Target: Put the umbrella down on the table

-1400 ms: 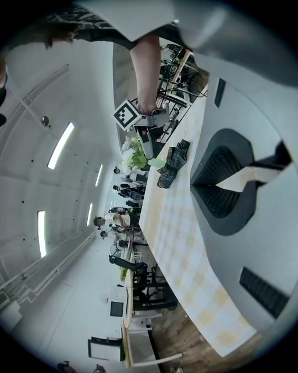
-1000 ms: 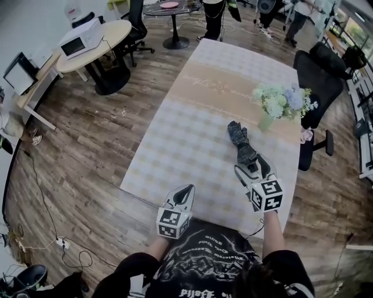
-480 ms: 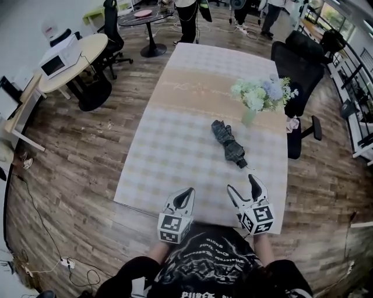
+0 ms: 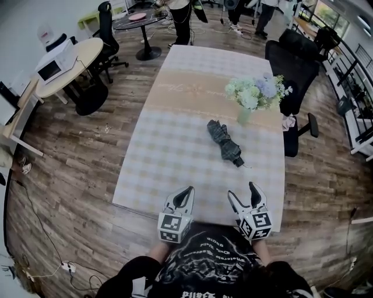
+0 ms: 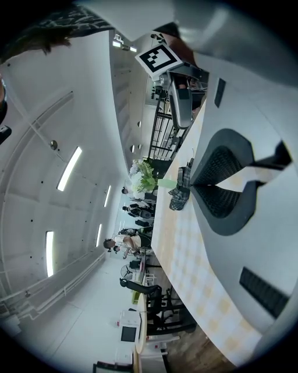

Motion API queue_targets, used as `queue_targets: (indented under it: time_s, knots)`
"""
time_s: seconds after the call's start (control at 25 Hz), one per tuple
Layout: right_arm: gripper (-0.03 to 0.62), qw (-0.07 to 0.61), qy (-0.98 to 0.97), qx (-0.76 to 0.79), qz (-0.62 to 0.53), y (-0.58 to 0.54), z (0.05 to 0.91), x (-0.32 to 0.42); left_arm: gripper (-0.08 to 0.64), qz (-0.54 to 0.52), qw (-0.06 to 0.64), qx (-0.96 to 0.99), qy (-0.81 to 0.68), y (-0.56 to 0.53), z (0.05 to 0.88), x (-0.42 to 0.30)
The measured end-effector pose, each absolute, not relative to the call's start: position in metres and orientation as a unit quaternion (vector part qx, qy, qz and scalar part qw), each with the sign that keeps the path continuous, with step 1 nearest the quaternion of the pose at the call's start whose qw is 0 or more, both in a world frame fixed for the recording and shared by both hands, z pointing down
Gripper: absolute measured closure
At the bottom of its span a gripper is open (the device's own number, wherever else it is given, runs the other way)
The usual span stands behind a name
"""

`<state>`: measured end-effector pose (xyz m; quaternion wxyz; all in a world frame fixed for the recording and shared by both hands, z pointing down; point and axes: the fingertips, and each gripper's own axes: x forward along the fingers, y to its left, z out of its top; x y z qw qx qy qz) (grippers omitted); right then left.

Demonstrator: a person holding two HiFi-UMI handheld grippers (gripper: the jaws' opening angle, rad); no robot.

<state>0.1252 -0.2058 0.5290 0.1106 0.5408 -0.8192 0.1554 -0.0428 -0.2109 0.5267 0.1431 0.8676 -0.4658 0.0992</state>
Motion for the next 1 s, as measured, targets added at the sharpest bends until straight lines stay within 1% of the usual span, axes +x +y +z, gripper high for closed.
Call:
queue_targets:
  time_s: [0.16, 0.36, 0.4, 0.52, 0.6, 0.72, 0.88, 0.96, 1.0]
  knots:
    - [0.222, 0.104, -0.818, 0.543, 0.157, -0.206, 0.528, 0.128, 0.54, 0.095, 0.144, 0.863, -0.476, -0.211, 0.525, -0.046]
    - [0.267, 0.103, -0.826, 0.529, 0.164, -0.208, 0.531, 0.128, 0.54, 0.096, 0.14, 0.86, -0.482, -0.213, 0.525, -0.044]
    - [0.285, 0.107, -0.828, 0.527, 0.161, -0.209, 0.532, 0.127, 0.54, 0.096, 0.139, 0.859, -0.483, -0.214, 0.525, -0.043]
    - [0.371, 0.11, -0.829, 0.526, 0.155, -0.211, 0.53, 0.128, 0.54, 0.097, 0.138, 0.857, -0.487, -0.215, 0.524, -0.042]
    - [0.409, 0.112, -0.829, 0.527, 0.153, -0.213, 0.529, 0.13, 0.54, 0.097, 0.137, 0.857, -0.487, -0.216, 0.523, -0.039]
    - [0.442, 0.116, -0.831, 0.523, 0.151, -0.216, 0.528, 0.132, 0.54, 0.1, 0.133, 0.859, -0.485, -0.217, 0.522, -0.035]
    - [0.504, 0.119, -0.83, 0.524, 0.151, -0.22, 0.53, 0.133, 0.54, 0.102, 0.131, 0.858, -0.486, -0.222, 0.522, -0.032]
    - [0.562, 0.129, -0.83, 0.522, 0.148, -0.222, 0.532, 0.132, 0.54, 0.1, 0.13, 0.859, -0.485, -0.224, 0.522, -0.031]
    - [0.577, 0.134, -0.831, 0.52, 0.148, -0.223, 0.533, 0.131, 0.54, 0.099, 0.13, 0.86, -0.484, -0.224, 0.522, -0.03]
